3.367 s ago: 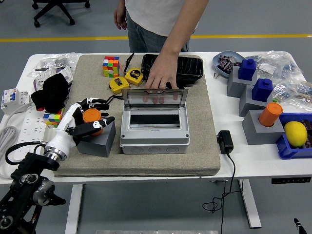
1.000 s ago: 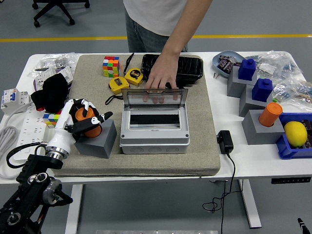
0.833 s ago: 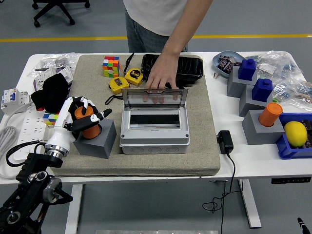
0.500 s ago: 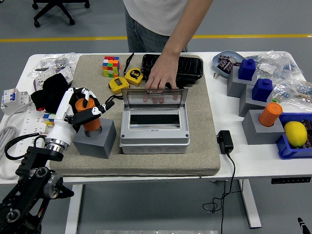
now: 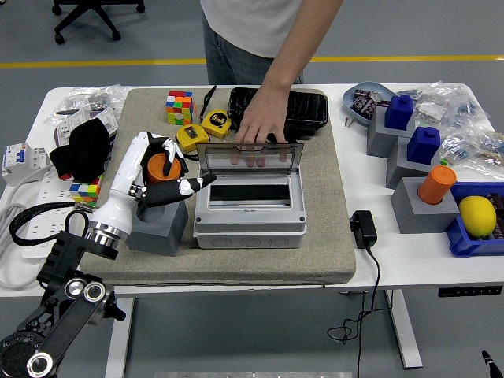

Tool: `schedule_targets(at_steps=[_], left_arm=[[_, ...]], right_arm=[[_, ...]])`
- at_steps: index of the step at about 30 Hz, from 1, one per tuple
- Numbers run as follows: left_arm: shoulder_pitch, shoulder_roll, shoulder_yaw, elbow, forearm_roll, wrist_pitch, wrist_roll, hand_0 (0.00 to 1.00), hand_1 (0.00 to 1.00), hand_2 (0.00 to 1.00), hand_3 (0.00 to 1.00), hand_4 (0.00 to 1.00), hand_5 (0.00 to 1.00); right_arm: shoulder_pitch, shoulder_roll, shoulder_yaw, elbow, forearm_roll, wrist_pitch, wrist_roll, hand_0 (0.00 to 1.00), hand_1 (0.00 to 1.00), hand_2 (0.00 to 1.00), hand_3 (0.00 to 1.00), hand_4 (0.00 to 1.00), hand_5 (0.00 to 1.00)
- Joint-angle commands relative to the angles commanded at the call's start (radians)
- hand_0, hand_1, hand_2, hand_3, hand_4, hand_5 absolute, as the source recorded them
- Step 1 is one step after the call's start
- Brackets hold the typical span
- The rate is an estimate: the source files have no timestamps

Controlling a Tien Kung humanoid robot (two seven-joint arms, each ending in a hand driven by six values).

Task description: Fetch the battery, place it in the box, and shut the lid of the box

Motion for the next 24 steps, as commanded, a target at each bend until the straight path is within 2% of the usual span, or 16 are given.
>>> schedule_targets(at_steps=[4, 10, 16, 24], left_arm=[[-0.011, 0.013, 0.051, -0.016, 0.084, 0.044, -0.005, 0.034, 0.002, 0.029, 0.021, 0.998, 0.140], [-0.037, 0.023, 0.116, -0.013, 0.173, 0.078, 0.002, 0.033, 0.002, 0.027, 0.018, 0.998, 0.145], [-0.070, 0.021, 0.183, 0.004, 0.204, 0.088, 0.007, 0.033, 0.002, 0.027, 0.018, 0.998, 0.136], [-0.148, 0.023, 0.316, 0.053, 0.176, 0.106, -0.005, 0.034, 0.002, 0.023, 0.019, 0.998, 0.135]], right_arm=[[-0.001, 0.000, 0.002, 0.000, -0.002, 0.000, 0.000, 0.837, 0.747, 0.744, 0.802, 0.998, 0.998], [0.000, 0.000, 0.002, 0.000, -0.004, 0.000, -0.001, 0.835, 0.747, 0.744, 0.801, 0.998, 0.998], [0.001, -0.001, 0.001, 0.000, -0.005, 0.000, -0.002, 0.835, 0.747, 0.744, 0.801, 0.998, 0.998], [0.005, -0.004, -0.001, 0.000, -0.006, 0.000, -0.003, 0.837, 0.748, 0.744, 0.801, 0.998, 0.998]])
